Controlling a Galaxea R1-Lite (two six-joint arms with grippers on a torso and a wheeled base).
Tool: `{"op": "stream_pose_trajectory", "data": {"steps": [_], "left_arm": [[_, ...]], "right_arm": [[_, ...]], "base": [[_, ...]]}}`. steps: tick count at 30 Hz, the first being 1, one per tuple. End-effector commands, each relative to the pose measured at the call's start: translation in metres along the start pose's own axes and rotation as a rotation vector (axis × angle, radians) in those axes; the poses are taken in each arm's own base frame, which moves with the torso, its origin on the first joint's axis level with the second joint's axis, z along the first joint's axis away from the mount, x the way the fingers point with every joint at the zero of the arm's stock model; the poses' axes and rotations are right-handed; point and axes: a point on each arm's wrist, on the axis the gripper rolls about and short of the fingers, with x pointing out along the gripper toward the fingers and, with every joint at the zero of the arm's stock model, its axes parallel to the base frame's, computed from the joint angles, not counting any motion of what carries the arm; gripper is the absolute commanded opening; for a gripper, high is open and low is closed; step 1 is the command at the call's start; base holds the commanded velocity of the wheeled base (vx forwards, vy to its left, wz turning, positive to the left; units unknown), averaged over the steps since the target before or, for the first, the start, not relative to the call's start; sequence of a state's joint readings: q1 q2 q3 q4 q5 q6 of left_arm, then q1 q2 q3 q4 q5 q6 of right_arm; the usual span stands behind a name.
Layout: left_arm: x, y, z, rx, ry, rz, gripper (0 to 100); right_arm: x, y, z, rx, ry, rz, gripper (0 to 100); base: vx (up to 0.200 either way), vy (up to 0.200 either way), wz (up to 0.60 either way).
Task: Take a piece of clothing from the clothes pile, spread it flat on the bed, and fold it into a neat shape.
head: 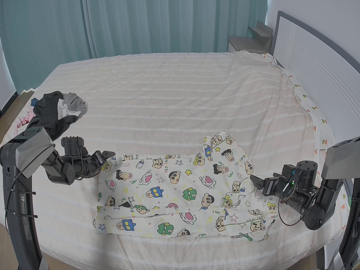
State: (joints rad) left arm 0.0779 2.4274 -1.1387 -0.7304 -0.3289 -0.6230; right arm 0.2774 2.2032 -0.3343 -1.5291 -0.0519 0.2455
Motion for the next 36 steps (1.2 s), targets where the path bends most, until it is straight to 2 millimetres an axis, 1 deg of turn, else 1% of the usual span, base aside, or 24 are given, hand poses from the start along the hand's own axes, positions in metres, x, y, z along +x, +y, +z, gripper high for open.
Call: {"op": "stream_pose_trajectory", "data": {"steps": [1,4,10,11,16,20,23,25,27,29,31,32,33,36], "left_arm": [[0.005,0.004,-0.004,-0.006,0.012,0.001,100],[0.008,0.005,-0.004,-0.01,0.014,-0.001,100],[0.012,-0.003,-0.005,-0.048,0.012,-0.02,100],[0.012,-0.002,-0.005,-0.048,0.014,-0.019,0],[0.012,-0.003,-0.005,-0.047,0.011,-0.021,0],[0.012,-0.002,-0.006,-0.047,0.015,-0.018,0],[0.011,-0.002,-0.006,-0.046,0.014,-0.017,0],[0.011,-0.002,-0.006,-0.042,0.008,-0.02,0],[0.01,-0.003,-0.004,-0.036,-0.017,-0.025,0],[0.009,-0.003,-0.006,-0.03,-0.027,-0.033,0],[0.008,-0.003,-0.006,-0.021,-0.05,-0.049,0],[0.008,-0.003,-0.006,-0.02,-0.052,-0.051,0],[0.007,-0.003,-0.007,-0.015,-0.069,-0.062,0],[0.005,-0.002,-0.007,-0.027,-0.088,-0.048,0]], "right_arm": [[0.003,0.0,0.001,0.001,-0.009,0.001,100],[0.005,0.0,0.001,0.001,-0.009,0.001,100],[0.008,0.0,0.001,-0.004,-0.014,0.002,100],[0.008,0.0,0.002,-0.005,-0.016,0.002,100],[0.012,-0.001,0.005,-0.002,-0.031,0.0,100],[0.021,-0.005,0.012,0.001,-0.027,-0.02,100],[0.036,-0.004,0.027,0.002,-0.047,-0.022,100],[0.045,-0.003,0.03,0.002,-0.033,-0.02,100],[0.062,-0.005,0.043,0.0,-0.01,-0.029,100],[0.075,-0.008,0.059,0.005,0.003,-0.012,100],[0.084,-0.012,0.069,0.006,0.042,0.023,100],[0.084,-0.013,0.069,0.005,0.046,0.025,100],[0.092,-0.019,0.071,-0.01,0.091,0.061,100],[0.107,-0.031,0.068,-0.059,0.104,0.089,100]], "base": [[0.0,0.0,0.0],[0.0,0.0,0.0],[0.0,0.0,0.0],[0.0,0.0,0.0],[0.0,0.0,0.0],[0.0,0.0,0.0],[0.0,0.0,0.0],[0.0,0.0,0.0],[0.0,0.0,0.0],[0.0,0.0,0.0],[0.0,0.0,0.0],[0.0,0.0,0.0],[0.0,0.0,0.0],[0.0,0.0,0.0]]}}
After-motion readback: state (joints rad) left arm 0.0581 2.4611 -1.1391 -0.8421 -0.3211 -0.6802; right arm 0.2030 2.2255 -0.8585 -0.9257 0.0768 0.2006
